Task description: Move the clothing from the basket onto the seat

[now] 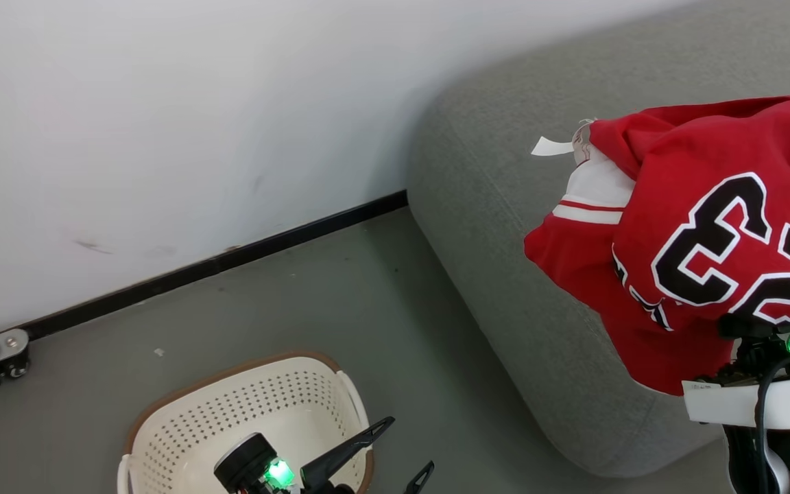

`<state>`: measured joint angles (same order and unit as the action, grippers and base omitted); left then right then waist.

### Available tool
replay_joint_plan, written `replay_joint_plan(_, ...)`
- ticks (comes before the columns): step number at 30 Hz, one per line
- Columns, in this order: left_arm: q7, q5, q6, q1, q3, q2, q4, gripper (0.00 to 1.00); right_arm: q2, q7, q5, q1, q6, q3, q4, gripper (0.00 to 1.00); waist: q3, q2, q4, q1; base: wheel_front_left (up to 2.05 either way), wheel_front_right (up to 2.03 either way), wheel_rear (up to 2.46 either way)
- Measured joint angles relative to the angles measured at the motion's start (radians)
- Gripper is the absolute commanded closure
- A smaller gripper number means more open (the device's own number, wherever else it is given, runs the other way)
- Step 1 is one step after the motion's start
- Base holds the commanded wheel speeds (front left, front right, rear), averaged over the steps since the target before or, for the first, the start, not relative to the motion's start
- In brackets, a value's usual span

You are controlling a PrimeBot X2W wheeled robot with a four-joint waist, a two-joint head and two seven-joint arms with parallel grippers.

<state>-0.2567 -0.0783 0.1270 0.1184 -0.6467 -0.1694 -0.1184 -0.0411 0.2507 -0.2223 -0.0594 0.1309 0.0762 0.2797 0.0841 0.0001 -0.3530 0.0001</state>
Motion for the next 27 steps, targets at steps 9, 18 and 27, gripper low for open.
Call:
replay_joint_plan(9, 0.0, 0.0, 0.0, 0.021, -0.013, -0.019, 0.003, 0.0, 0.001, 0.0, -0.036, 0.0, 0.0, 0.007, 0.001, 1.0, 0.025, -0.0001, -0.081, 0.0, 0.0, 0.0, 0.0)
replay_joint_plan(18, 0.0, 0.002, 0.0, 0.024, -0.012, -0.031, 0.003, 0.0, 0.002, 0.0, -0.082, 0.0, 0.0, 0.034, 0.001, 1.0, 0.045, 0.0, -0.139, 0.0, 0.0, 0.0, 0.0)
replay_joint_plan(27, 0.0, 0.011, 0.0, 0.025, -0.006, -0.039, 0.007, 0.0, 0.003, 0.0, -0.106, 0.0, 0.0, 0.04, -0.004, 1.0, 0.065, 0.0, -0.177, 0.0, 0.0, 0.0, 0.0)
